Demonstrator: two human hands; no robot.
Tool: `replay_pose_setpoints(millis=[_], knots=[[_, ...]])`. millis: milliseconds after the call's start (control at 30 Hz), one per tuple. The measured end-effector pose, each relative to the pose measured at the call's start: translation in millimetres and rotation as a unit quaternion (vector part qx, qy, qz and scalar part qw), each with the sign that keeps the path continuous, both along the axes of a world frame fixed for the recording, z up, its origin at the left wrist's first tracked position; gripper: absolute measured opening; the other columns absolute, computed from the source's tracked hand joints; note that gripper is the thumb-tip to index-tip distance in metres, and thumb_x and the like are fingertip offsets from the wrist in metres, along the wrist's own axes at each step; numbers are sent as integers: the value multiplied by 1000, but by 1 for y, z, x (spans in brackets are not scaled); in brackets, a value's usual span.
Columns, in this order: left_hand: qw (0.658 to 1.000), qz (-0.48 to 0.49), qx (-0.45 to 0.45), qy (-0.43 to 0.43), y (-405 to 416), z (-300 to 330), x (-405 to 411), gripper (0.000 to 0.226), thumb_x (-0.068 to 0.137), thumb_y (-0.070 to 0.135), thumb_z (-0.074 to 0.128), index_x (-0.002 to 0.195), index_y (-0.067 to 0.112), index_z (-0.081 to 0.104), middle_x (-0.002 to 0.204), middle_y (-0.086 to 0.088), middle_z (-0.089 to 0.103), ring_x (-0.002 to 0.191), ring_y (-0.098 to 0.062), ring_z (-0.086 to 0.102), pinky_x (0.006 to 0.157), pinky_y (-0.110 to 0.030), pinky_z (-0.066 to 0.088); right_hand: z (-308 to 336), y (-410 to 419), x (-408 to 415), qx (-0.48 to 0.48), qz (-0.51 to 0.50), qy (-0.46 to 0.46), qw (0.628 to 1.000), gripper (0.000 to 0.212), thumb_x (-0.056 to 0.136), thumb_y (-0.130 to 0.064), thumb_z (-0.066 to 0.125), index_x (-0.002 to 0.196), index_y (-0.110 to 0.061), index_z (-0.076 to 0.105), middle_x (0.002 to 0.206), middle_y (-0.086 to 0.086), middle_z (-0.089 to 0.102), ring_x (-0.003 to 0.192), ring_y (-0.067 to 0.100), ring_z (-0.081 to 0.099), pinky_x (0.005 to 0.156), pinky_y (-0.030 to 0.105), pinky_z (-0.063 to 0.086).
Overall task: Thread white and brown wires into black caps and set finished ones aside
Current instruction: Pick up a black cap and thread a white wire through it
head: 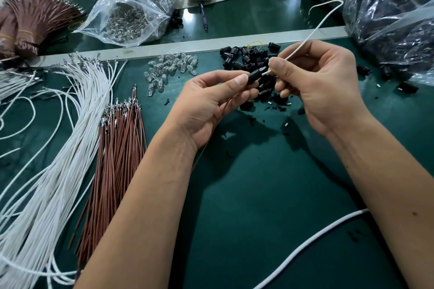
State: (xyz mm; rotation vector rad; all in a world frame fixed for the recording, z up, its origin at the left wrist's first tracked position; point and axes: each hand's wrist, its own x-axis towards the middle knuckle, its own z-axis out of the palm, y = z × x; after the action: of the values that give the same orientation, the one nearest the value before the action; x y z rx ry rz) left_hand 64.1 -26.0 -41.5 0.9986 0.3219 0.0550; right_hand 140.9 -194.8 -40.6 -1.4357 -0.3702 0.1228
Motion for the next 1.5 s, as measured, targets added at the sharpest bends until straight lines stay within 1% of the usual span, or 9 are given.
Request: replay_pose_setpoints(millis=[133,467,733,933,1067,1233,1333,1433,1500], knots=[[1000,0,5,4,-1,-1,0,7,87,-4,66,89,-2,72,82,-20,75,69,-22,75,63,-17,59,-1,-1,1,-4,9,-7,1000,15,85,-7,83,84,-9,68,69,4,72,51,15,62,50,24,51],[1000,9,28,-6,-5,-2,0,6,86,-3,67,89,-1,73,81,-19,75,68,-22,74,63,-18,59,-2,0,2,27,7,32,999,13,85,-8,82,83,-9,69,69,4,72,51,12,60,49,20,48],[999,16,29,-19,-5,-3,2,7,86,-4,67,91,-2,72,82,-18,75,68,-21,74,62,-17,57,-4,4,-1,14,7,30,999,14,84,-7,83,80,-11,70,69,7,71,48,13,58,46,21,47],[999,16,32,-18,-5,-4,1,6,87,-4,67,91,-3,71,83,-19,75,67,-21,74,60,-16,57,-2,1,1,19,34,98,994,15,71,-23,85,73,-15,73,65,1,67,51,11,54,44,19,43],[998,12,58,-21,-2,-4,0,6,87,-3,68,91,-1,72,83,-19,75,68,-21,73,62,-17,57,-3,0,3,2,42,113,993,17,68,-25,86,66,-16,72,58,-2,60,49,10,48,41,18,36],[996,-2,85,-27,-5,-4,0,6,86,-3,69,90,0,72,84,-18,75,69,-22,73,65,-20,58,-5,1,2,-32,55,72,995,21,72,-27,84,59,-17,71,52,-3,56,45,9,45,38,18,33],[996,-2,85,-23,-5,-4,0,5,85,-2,70,90,0,72,84,-17,75,68,-22,73,65,-21,58,-5,1,2,-28,61,64,996,19,76,-28,82,64,-16,73,56,-1,58,48,11,46,39,19,34],[996,-6,88,-26,-6,-3,0,5,86,-1,70,88,2,72,84,-15,76,68,-21,73,63,-21,57,-3,-1,3,1,52,69,996,30,92,-33,71,76,-9,77,63,4,62,51,13,51,39,21,38],[995,-12,95,-28,-7,-2,0,6,86,-1,70,86,4,72,84,-15,76,68,-21,73,63,-22,57,-2,0,3,-16,28,50,998,34,102,-29,64,81,-6,78,64,5,62,52,14,51,40,22,38]])
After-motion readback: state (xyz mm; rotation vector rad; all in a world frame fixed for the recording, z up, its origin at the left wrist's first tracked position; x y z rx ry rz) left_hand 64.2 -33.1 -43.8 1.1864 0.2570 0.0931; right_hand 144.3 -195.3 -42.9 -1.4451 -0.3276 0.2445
